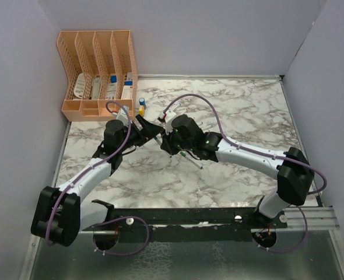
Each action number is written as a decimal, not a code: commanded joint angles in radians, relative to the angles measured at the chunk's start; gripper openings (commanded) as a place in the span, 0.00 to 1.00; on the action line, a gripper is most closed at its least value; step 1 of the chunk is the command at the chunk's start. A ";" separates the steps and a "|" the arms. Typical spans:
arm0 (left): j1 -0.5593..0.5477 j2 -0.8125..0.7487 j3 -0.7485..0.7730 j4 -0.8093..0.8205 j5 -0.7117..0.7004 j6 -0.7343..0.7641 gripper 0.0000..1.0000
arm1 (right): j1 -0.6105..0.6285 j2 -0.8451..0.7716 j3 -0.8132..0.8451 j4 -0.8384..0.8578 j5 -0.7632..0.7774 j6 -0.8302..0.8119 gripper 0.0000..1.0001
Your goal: Open the pen caps
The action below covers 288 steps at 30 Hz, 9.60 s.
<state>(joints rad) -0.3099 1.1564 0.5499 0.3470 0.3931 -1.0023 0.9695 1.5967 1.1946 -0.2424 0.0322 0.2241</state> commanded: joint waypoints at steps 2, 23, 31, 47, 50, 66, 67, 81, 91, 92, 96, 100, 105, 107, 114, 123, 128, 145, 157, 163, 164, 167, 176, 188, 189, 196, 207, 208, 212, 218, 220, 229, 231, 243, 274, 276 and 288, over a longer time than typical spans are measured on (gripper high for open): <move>-0.006 0.019 0.022 0.076 -0.005 -0.029 0.75 | -0.014 0.028 0.043 0.031 -0.032 0.014 0.01; -0.014 0.036 0.021 0.104 -0.001 -0.048 0.35 | -0.044 0.047 0.064 0.020 -0.051 0.013 0.01; -0.014 0.038 0.025 0.104 -0.001 -0.048 0.11 | -0.046 0.045 0.065 0.018 -0.058 0.012 0.01; -0.040 0.036 0.044 0.104 0.003 -0.062 0.00 | -0.056 0.080 0.119 -0.003 -0.104 0.013 0.55; -0.043 0.026 0.041 0.104 -0.001 -0.067 0.00 | -0.058 0.087 0.127 -0.005 -0.100 0.015 0.47; -0.049 0.018 0.045 0.104 -0.023 -0.075 0.00 | -0.073 0.087 0.119 -0.002 -0.107 0.019 0.02; -0.048 0.017 0.046 0.104 -0.038 -0.075 0.00 | -0.074 0.084 0.115 -0.006 -0.107 0.020 0.01; 0.028 0.189 0.203 0.107 -0.185 -0.011 0.00 | -0.075 -0.178 -0.197 -0.031 -0.100 0.091 0.01; 0.071 0.180 0.165 0.104 -0.201 -0.005 0.00 | -0.076 -0.243 -0.269 -0.062 -0.096 0.119 0.01; 0.073 0.182 0.168 0.103 -0.200 0.001 0.00 | -0.075 -0.246 -0.275 -0.060 -0.095 0.123 0.01; 0.074 0.214 0.219 -0.026 -0.187 0.079 0.00 | -0.085 -0.243 -0.265 -0.077 -0.010 0.124 0.01; 0.072 0.285 0.311 -0.268 -0.214 0.229 0.00 | -0.184 -0.213 -0.212 -0.114 0.034 0.104 0.01; 0.068 0.365 0.376 -0.448 -0.285 0.364 0.00 | -0.334 -0.183 -0.153 -0.092 0.026 0.050 0.01; 0.067 0.400 0.400 -0.496 -0.318 0.404 0.00 | -0.365 -0.155 -0.117 -0.102 0.041 0.027 0.01; 0.048 0.532 0.495 -0.614 -0.413 0.512 0.00 | -0.503 -0.091 -0.073 -0.103 0.029 -0.003 0.01; 0.039 0.620 0.568 -0.649 -0.425 0.555 0.00 | -0.577 -0.059 -0.061 -0.094 0.006 -0.019 0.01; 0.036 0.647 0.596 -0.676 -0.423 0.575 0.00 | -0.594 -0.046 -0.057 -0.097 0.002 -0.012 0.01; 0.010 0.714 0.624 -0.678 -0.405 0.580 0.21 | -0.701 0.030 -0.139 -0.007 0.032 0.000 0.01; 0.007 0.726 0.660 -0.714 -0.409 0.589 0.44 | -0.744 0.151 -0.093 0.046 0.040 0.018 0.01; 0.006 0.637 0.646 -0.739 -0.439 0.582 0.48 | -0.753 0.212 -0.094 0.067 0.034 0.016 0.01; 0.007 0.612 0.642 -0.743 -0.439 0.580 0.50 | -0.753 0.218 -0.096 0.071 0.035 0.017 0.01; 0.007 0.548 0.622 -0.753 -0.439 0.568 0.54 | -0.755 0.236 -0.095 0.078 0.037 0.017 0.01; 0.006 0.349 0.560 -0.753 -0.402 0.528 0.60 | -0.768 0.291 -0.060 0.075 0.029 0.020 0.28; 0.005 0.288 0.542 -0.744 -0.382 0.503 0.75 | -0.764 0.144 -0.059 0.063 -0.020 -0.012 0.65; 0.006 0.285 0.541 -0.741 -0.382 0.503 0.82 | -0.756 0.115 -0.069 0.055 -0.030 -0.021 0.66; 0.006 0.256 0.496 -0.666 -0.339 0.464 0.99 | -0.546 -0.033 -0.125 -0.091 -0.033 -0.081 0.66; 0.006 0.220 0.444 -0.614 -0.304 0.433 0.99 | -0.280 -0.084 -0.214 -0.165 -0.059 -0.045 0.65; 0.005 0.216 0.441 -0.613 -0.306 0.432 0.99 | -0.274 -0.082 -0.219 -0.166 -0.065 -0.049 0.64; 0.006 0.203 0.423 -0.605 -0.306 0.425 0.99 | -0.252 -0.069 -0.240 -0.164 -0.098 -0.055 0.63; 0.006 0.194 0.401 -0.597 -0.309 0.414 0.99 | -0.219 -0.034 -0.262 -0.139 -0.107 -0.052 0.59; 0.006 0.191 0.396 -0.594 -0.308 0.409 0.99 | -0.212 -0.020 -0.266 -0.131 -0.096 -0.053 0.57; 0.005 0.175 0.379 -0.586 -0.308 0.395 0.99 | -0.194 0.052 -0.263 -0.107 -0.043 -0.064 0.51; 0.006 0.172 0.373 -0.584 -0.310 0.393 0.99 | -0.191 0.064 -0.260 -0.106 -0.033 -0.065 0.50; 0.005 0.160 0.357 -0.583 -0.309 0.387 0.99 | -0.169 0.138 -0.259 -0.121 -0.006 -0.068 0.31; -0.042 0.159 0.118 0.014 -0.006 -0.024 0.95 | -0.161 -0.032 -0.167 -0.014 -0.206 0.004 0.01; -0.063 0.169 0.127 0.023 -0.011 -0.033 0.94 | -0.161 -0.033 -0.162 0.009 -0.196 0.025 0.01; -0.134 0.238 0.146 0.076 -0.005 -0.082 0.84 | -0.161 -0.061 -0.123 0.071 -0.173 0.061 0.01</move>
<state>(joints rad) -0.4301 1.3758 0.6785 0.3759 0.3592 -1.0622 0.7998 1.5768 1.0412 -0.2310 -0.1467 0.2653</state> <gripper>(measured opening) 0.859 0.081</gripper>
